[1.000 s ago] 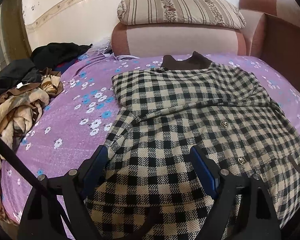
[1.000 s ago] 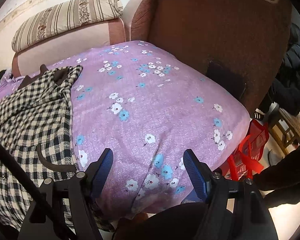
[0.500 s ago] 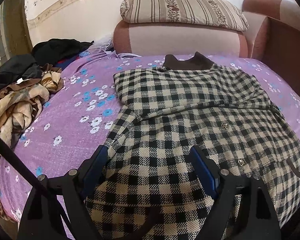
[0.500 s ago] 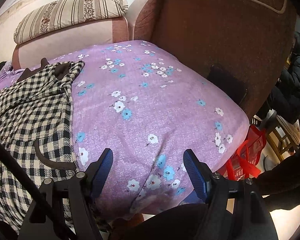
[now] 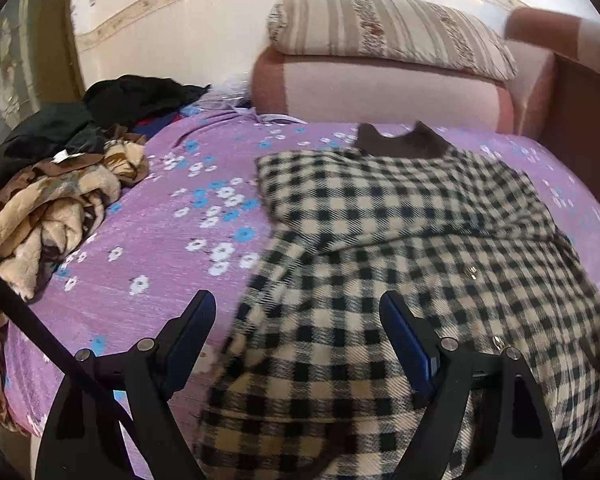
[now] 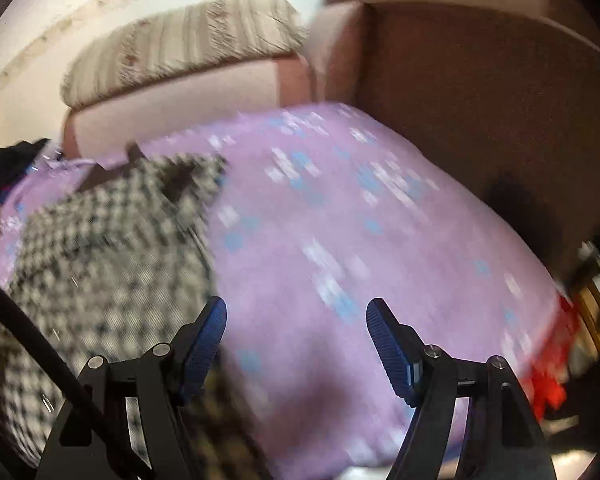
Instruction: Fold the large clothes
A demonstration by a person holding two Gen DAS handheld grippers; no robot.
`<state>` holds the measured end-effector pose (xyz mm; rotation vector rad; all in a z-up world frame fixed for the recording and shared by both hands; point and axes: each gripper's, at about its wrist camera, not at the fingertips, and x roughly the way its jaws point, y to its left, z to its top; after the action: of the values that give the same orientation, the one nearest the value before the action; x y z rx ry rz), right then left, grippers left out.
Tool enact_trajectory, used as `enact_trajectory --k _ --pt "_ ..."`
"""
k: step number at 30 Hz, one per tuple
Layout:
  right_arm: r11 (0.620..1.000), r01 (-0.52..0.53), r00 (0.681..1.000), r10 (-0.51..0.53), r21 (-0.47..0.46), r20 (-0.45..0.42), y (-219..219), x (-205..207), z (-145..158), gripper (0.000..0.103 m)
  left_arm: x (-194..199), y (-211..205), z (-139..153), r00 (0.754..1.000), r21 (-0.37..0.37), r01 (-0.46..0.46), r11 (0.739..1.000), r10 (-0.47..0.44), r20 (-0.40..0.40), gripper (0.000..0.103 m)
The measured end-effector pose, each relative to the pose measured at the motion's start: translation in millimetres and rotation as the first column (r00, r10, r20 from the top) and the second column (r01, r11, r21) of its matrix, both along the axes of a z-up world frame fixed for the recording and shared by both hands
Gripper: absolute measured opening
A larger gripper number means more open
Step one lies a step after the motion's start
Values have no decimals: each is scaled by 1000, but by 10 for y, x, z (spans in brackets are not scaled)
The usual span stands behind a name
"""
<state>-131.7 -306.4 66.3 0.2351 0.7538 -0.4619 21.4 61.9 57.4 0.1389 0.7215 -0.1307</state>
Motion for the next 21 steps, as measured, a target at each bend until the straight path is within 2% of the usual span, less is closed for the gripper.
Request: enact_trajectory --k 4,7,9,10,15,16,17,18,21 --pt "994 -93 996 93 -50 1 148 758 127 77 122 172 -1 998 -15 -54 998 54 -14 83" --pt "991 -136 991 136 11 -7 185 1420 55 76 230 276 -47 995 -29 -85 996 84 -46 83" --pt "986 -154 988 155 64 -17 243 1742 -48 65 287 320 -80 994 -35 -93 995 91 -64 83" --pt "981 -165 985 168 100 -24 274 1916 -127 63 319 341 -95 993 -35 -97 995 94 -69 83" --pt "978 -134 984 150 162 -94 311 2583 -485 63 431 405 -167 990 -21 -112 993 110 -88 83" --pt "974 -124 982 148 188 -117 291 2694 -568 59 442 421 -176 989 -26 -114 993 111 -94 83" --pt "965 -125 979 157 229 -128 267 2772 -639 20 448 441 -183 989 -31 -115 993 112 -96 83" --pt "957 -124 975 166 261 -145 242 2820 -688 7 459 451 -188 989 -30 -117 993 113 -97 83" --pt "985 -46 980 77 166 -186 150 2821 -692 7 517 448 -214 987 -18 -122 992 120 -103 83"
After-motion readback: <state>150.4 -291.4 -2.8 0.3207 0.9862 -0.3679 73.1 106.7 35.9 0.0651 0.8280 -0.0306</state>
